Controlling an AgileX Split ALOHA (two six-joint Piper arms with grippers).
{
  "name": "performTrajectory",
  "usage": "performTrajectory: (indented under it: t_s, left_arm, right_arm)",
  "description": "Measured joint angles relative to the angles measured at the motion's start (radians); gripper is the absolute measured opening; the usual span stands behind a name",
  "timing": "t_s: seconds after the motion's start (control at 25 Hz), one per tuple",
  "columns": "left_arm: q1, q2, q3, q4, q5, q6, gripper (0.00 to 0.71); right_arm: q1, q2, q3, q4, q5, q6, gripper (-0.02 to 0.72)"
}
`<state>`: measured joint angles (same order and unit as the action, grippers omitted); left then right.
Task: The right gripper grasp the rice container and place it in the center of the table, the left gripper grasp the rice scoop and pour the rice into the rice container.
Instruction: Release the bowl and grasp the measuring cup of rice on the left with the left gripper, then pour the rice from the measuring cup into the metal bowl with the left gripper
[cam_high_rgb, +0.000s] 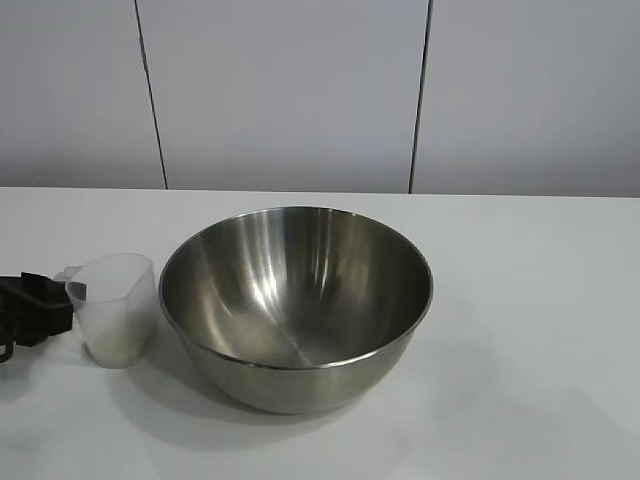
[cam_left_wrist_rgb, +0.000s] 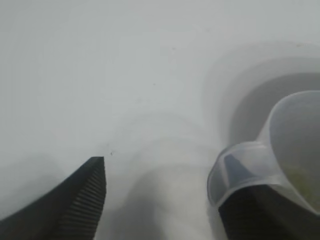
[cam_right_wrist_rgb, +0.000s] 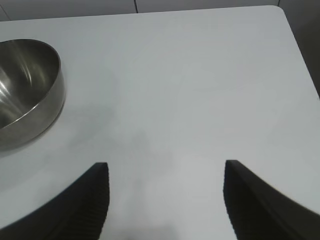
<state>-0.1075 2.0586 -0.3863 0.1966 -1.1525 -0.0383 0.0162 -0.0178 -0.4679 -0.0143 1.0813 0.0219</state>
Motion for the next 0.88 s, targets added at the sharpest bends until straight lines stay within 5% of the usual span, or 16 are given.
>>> performTrajectory:
  t_s: [0.16, 0.24, 0.64, 0.88]
  left_arm:
    - [0.0, 0.0, 0.0, 0.001, 0.0, 0.0, 0.109]
    - [0.0, 0.0, 0.0, 0.001, 0.0, 0.0, 0.043]
    - [0.0, -0.157, 0.0, -0.003, 0.005, 0.01, 0.008]
    - [-0.009, -0.361, 0.0, 0.082, 0.079, 0.173, 0.008]
  right_arm:
    - [0.0, 0.0, 0.0, 0.0, 0.0, 0.0, 0.452]
    - [0.0, 0.0, 0.0, 0.0, 0.0, 0.0, 0.452]
    - [0.0, 0.0, 0.0, 0.0, 0.0, 0.0, 0.452]
    - [0.0, 0.0, 0.0, 0.0, 0.0, 0.0, 0.452]
